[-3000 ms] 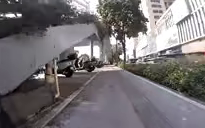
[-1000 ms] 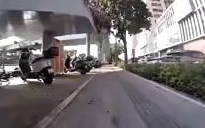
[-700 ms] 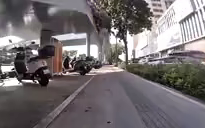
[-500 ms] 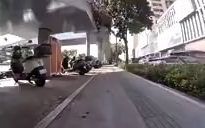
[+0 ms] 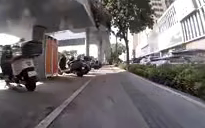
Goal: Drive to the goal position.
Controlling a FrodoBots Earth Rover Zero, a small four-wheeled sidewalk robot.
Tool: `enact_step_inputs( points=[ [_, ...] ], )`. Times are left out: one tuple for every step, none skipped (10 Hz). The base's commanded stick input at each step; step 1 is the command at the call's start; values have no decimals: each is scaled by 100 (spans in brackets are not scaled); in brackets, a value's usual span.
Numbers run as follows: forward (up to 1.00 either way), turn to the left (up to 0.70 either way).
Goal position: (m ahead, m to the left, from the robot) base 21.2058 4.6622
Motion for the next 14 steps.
enact_step_inputs(
  points=[
    [70,0],
    [70,0],
    [70,0],
    [70,0],
    [70,0],
    [70,0],
    [70,0],
    [70,0],
    [70,0],
    [70,0],
    [70,0],
    [70,0],
    [70,0],
    [70,0]
  ],
)
